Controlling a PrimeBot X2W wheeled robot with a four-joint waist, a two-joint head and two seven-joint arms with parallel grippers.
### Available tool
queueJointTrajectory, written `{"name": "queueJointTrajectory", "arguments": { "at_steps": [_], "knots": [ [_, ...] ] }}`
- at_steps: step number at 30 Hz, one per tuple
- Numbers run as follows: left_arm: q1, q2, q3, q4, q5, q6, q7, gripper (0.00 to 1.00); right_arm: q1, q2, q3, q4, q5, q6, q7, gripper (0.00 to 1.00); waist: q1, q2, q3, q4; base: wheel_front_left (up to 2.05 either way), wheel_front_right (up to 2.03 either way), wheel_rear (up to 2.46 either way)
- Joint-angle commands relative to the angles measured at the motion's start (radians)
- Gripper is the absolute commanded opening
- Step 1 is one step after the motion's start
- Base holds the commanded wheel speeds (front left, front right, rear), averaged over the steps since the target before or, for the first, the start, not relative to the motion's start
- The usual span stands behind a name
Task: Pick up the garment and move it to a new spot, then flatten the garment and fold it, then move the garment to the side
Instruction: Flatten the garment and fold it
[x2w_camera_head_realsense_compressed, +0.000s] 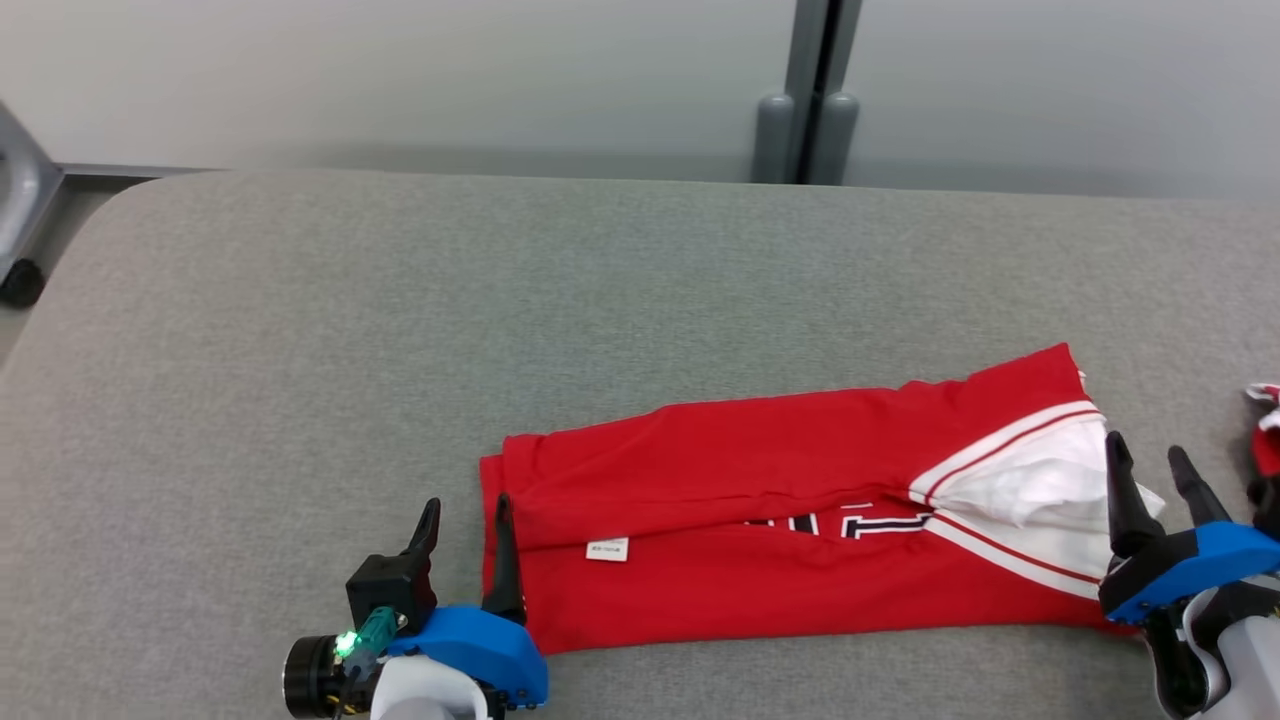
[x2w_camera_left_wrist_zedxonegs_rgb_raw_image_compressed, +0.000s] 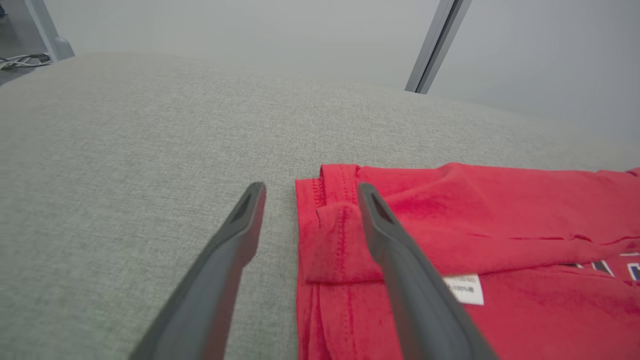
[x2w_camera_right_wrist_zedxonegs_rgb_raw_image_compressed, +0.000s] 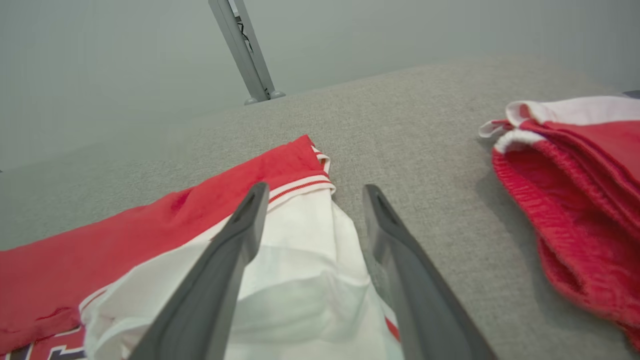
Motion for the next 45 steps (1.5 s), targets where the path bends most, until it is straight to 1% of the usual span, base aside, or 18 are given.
{"name": "queueJointTrajectory", "arguments": {
  "at_steps": [1, 4, 5, 9, 12, 14, 15, 16, 18, 22, 28, 31, 35, 37, 40, 43, 45],
  "knots": [
    [0.012, 0.000, -0.001, -0.006, 0.010, 0.004, -0.001, 1.00, -0.012, -0.006, -0.003, 0.020, -0.006, 0.000, -0.005, 1.00, 0.0000, 0.0001, 0.007, 0.015, 0.00, 0.00, 0.00],
    [0.010, 0.000, -0.009, -0.015, 0.017, 0.004, -0.001, 1.00, -0.041, -0.026, -0.005, 0.091, -0.030, 0.000, -0.005, 1.00, 0.0000, 0.0001, 0.013, 0.048, 0.00, 0.00, 0.00],
    [0.008, 0.000, -0.014, -0.021, 0.018, 0.007, -0.001, 1.00, -0.059, -0.035, -0.003, 0.157, -0.045, 0.000, 0.006, 1.00, 0.0000, 0.0001, 0.018, 0.070, 0.00, 0.00, 0.00],
    [0.006, 0.000, -0.021, -0.027, 0.017, 0.004, -0.001, 1.00, -0.098, -0.050, 0.006, 0.258, -0.055, 0.000, 0.031, 1.00, 0.0000, 0.0001, 0.034, 0.105, 0.00, 0.00, 0.00],
    [0.010, 0.000, -0.019, -0.029, 0.015, 0.007, -0.001, 1.00, -0.111, -0.037, 0.026, 0.317, -0.042, 0.000, 0.066, 1.00, 0.0000, 0.0001, 0.040, 0.116, 0.00, 0.00, 0.00],
    [0.013, -0.001, -0.016, -0.031, 0.016, 0.009, -0.001, 1.00, -0.101, -0.007, 0.060, 0.335, -0.027, 0.002, 0.101, 1.00, 0.0000, 0.0001, 0.041, 0.115, 0.00, 0.00, 0.00],
    [0.015, -0.001, -0.013, -0.032, 0.014, 0.011, -0.001, 1.00, -0.097, 0.008, 0.080, 0.332, -0.014, 0.004, 0.115, 0.49, 0.0000, 0.0001, 0.043, 0.112, 0.00, 0.00, 0.00],
    [0.016, -0.001, -0.013, -0.033, 0.014, 0.012, -0.001, 1.00, -0.089, 0.025, 0.103, 0.324, 0.007, 0.006, 0.132, 0.00, 0.0000, 0.0001, 0.044, 0.108, 0.00, 0.00, 0.00],
    [0.013, -0.001, -0.013, -0.035, 0.013, 0.012, -0.001, 1.00, -0.072, 0.037, 0.144, 0.297, 0.040, 0.006, 0.148, 0.00, 0.0000, 0.0001, 0.045, 0.096, 0.00, 0.00, 0.00],
    [0.001, 0.000, -0.017, -0.035, 0.013, 0.010, -0.001, 1.00, -0.061, 0.003, 0.185, 0.243, 0.110, 0.001, 0.106, 0.00, 0.0000, 0.0001, 0.041, 0.058, 0.00, 0.00, 0.00],
    [-0.006, 0.000, -0.022, -0.025, 0.008, 0.007, -0.001, 1.00, -0.073, -0.047, 0.195, 0.197, 0.177, 0.000, 0.022, 0.00, 0.0000, 0.0001, 0.012, -0.018, 0.00, 0.00, 0.00],
    [0.001, 0.000, -0.025, -0.018, 0.000, 0.004, -0.001, 1.00, -0.066, -0.056, 0.194, 0.180, 0.193, 0.000, 0.003, 0.00, 0.0000, 0.0001, -0.009, -0.056, 0.00, 0.00, 0.00],
    [0.008, 0.000, -0.037, -0.009, -0.015, 0.002, -0.001, 1.00, -0.057, -0.056, 0.203, 0.136, 0.199, 0.000, -0.004, 0.00, 0.0000, 0.0001, -0.023, -0.091, 0.00, 0.00, 0.00],
    [0.008, 0.000, -0.045, -0.005, -0.021, 0.004, -0.001, 1.00, -0.050, -0.050, 0.213, 0.092, 0.188, 0.000, -0.005, 0.00, 0.0000, 0.0001, -0.027, -0.097, 0.00, 0.00, 0.00],
    [0.007, 0.000, -0.054, -0.003, -0.029, 0.006, -0.001, 1.00, -0.025, -0.024, 0.230, 0.011, 0.182, 0.000, -0.004, 0.00, 0.0000, 0.0001, -0.028, -0.092, 0.00, 0.00, 0.00],
    [0.010, 0.001, -0.058, -0.001, -0.031, 0.000, -0.001, 1.00, -0.004, 0.004, 0.256, -0.065, 0.190, 0.000, -0.004, 0.00, 0.0000, 0.0001, -0.030, -0.073, 0.00, 0.00, 0.00],
    [0.011, 0.000, -0.059, 0.003, -0.030, 0.003, -0.001, 1.00, 0.010, 0.017, 0.294, -0.098, 0.191, 0.000, -0.005, 0.00, 0.0000, 0.0001, -0.034, -0.053, 0.00, 0.00, 0.00]
  ]
}}
